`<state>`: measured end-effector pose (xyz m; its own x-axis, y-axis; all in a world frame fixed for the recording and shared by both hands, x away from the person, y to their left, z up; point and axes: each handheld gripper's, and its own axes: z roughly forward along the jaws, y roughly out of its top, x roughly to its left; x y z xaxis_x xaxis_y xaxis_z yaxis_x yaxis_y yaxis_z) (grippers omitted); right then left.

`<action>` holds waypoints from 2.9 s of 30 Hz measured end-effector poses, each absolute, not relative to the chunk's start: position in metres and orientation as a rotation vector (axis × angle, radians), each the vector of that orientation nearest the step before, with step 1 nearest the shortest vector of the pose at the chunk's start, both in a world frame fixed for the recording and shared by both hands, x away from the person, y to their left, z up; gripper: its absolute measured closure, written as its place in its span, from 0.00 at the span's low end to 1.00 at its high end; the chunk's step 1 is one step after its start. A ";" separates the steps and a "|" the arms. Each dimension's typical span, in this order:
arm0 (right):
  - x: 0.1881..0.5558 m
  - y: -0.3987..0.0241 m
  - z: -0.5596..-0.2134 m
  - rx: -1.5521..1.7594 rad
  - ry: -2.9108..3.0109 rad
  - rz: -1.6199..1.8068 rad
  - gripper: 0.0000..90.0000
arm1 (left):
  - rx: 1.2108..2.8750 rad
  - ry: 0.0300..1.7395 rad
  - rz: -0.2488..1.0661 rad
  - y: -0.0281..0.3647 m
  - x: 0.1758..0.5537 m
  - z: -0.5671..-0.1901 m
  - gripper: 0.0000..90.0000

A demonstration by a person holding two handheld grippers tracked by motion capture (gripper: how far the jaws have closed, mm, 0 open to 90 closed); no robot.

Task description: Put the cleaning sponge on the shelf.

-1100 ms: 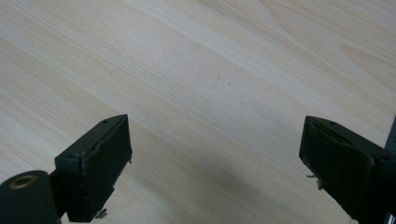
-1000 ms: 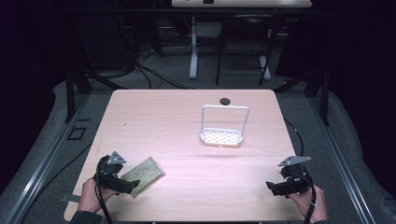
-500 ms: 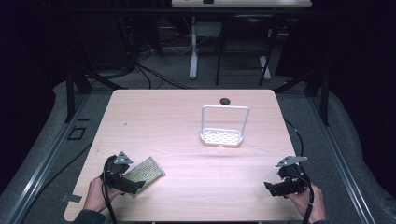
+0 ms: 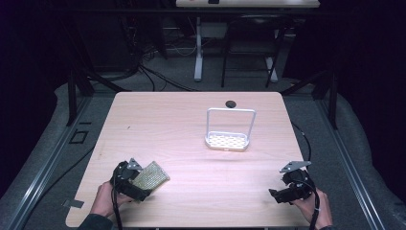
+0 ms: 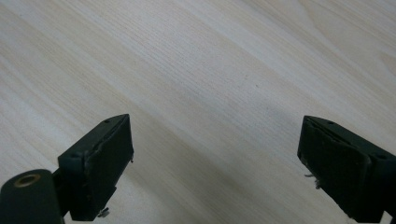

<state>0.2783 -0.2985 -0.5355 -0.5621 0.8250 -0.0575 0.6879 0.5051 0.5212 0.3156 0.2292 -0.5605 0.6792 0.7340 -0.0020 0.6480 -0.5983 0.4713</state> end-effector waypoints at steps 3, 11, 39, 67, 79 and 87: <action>0.278 -0.299 -0.535 1.272 2.446 0.658 0.11 | 2.471 1.069 0.277 0.228 0.315 -0.561 0.08; 0.278 -0.300 -0.535 1.272 2.448 0.652 0.12 | 2.497 1.062 0.312 0.224 0.313 -0.560 0.15; 0.278 -0.300 -0.535 1.261 2.439 0.642 0.13 | 2.412 1.080 0.356 0.231 0.311 -0.549 0.44; 0.278 -0.301 -0.535 1.265 2.438 0.628 0.14 | 2.372 0.989 0.353 0.206 0.303 -0.534 0.42; 0.279 -0.300 -0.535 1.261 2.442 0.620 0.14 | 2.382 0.929 0.340 0.190 0.298 -0.530 0.43; 0.278 -0.299 -0.534 1.252 2.435 0.623 0.14 | 2.379 0.889 0.346 0.177 0.296 -0.526 0.43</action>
<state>0.2780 -0.2990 -0.5344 -0.5581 0.8248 -0.0911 0.6795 0.5173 0.5203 0.2957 0.1766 -0.5261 0.7456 0.6651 0.0402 0.5177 -0.6163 0.5935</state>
